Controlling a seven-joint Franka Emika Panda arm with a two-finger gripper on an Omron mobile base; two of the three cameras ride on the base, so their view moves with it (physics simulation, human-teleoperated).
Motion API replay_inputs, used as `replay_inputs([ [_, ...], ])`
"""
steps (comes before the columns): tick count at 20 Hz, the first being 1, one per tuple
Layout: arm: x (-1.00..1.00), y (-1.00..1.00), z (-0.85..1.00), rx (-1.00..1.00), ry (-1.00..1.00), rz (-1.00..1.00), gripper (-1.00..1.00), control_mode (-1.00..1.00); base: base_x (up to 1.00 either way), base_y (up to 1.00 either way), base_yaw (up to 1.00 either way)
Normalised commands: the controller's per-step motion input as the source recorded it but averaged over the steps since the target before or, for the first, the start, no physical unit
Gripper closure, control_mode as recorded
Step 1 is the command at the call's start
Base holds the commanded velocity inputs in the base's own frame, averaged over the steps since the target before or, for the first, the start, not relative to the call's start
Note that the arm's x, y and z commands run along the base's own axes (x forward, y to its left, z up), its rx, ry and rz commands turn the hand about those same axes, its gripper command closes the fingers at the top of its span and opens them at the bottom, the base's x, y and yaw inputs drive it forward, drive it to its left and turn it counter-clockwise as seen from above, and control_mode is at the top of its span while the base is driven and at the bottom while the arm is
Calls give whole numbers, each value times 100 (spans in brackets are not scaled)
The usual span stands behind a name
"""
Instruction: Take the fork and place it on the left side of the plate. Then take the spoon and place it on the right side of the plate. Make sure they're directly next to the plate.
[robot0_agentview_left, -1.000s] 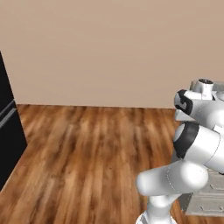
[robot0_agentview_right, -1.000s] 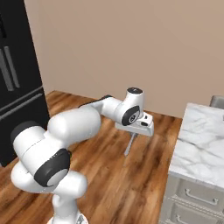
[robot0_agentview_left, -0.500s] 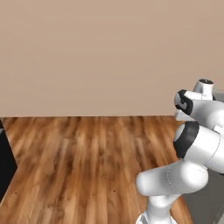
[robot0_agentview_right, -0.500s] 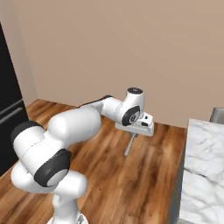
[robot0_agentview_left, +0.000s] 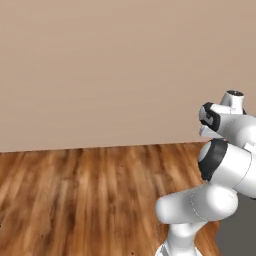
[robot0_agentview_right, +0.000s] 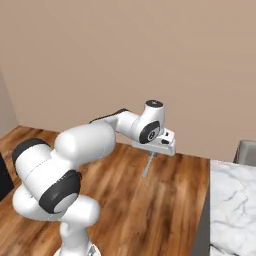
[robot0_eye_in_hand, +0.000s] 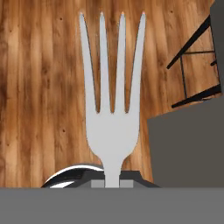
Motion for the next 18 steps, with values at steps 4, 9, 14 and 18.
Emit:
replay_inputs([
  [4,0,0,0,0,0,0,100,100,81,13,-26],
  [9,0,0,0,0,0,0,100,100,64,14,-42],
  [14,0,0,0,0,0,0,100,100,60,22,-45],
  [18,0,0,0,0,0,0,100,100,62,30,-42],
])
